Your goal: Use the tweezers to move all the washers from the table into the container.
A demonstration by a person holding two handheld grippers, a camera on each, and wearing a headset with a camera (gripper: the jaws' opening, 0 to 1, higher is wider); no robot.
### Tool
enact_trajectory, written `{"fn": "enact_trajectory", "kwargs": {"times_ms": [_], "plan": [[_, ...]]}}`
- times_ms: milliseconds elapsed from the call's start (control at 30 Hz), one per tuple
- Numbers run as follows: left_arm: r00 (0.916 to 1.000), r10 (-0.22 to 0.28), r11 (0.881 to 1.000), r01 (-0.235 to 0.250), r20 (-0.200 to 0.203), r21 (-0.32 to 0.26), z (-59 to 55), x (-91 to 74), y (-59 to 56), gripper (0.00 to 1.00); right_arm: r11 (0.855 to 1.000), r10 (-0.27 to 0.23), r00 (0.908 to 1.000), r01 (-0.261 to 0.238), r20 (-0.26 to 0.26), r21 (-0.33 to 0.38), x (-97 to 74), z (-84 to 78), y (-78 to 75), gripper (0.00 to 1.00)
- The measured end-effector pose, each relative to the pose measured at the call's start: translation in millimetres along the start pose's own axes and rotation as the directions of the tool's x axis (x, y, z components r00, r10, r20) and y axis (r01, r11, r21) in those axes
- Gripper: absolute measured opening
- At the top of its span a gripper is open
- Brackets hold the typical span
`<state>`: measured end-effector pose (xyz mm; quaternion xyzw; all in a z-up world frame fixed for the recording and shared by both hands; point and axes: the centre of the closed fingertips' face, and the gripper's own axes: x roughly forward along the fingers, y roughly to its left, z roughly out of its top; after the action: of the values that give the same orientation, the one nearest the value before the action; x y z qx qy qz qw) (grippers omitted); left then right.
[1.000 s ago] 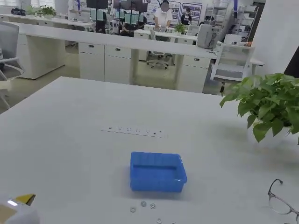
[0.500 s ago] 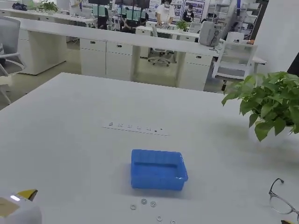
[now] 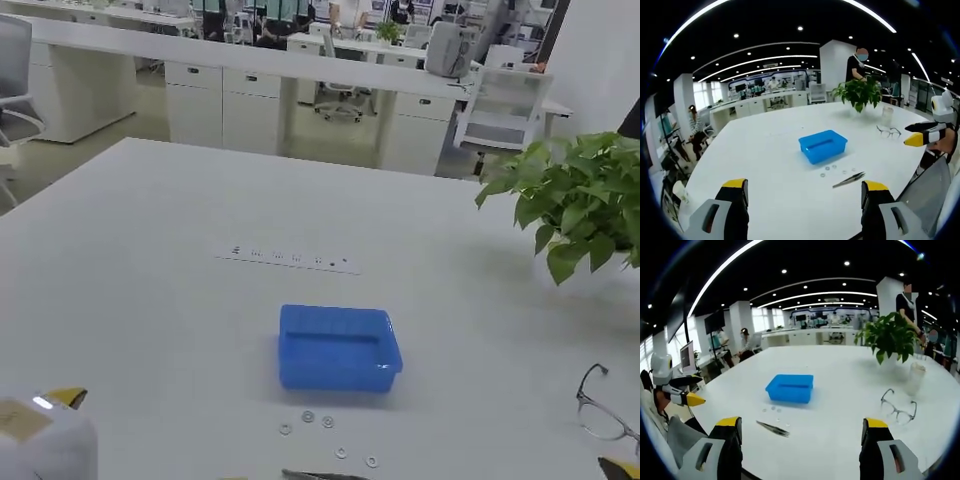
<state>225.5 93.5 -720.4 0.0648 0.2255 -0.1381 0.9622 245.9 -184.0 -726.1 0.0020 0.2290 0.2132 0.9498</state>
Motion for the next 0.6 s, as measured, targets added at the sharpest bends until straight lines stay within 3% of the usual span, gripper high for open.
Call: {"fn": "enact_trajectory", "kwargs": {"times_ms": [600], "plan": [[0.9979,-0.043,0.997,0.045,-0.049,0.056,0.5,25.4,2.4,0.95,0.999,0.042,0.9956,-0.044,-0.084,-0.029,22.6,-9.8,3.4,0.99]]}}
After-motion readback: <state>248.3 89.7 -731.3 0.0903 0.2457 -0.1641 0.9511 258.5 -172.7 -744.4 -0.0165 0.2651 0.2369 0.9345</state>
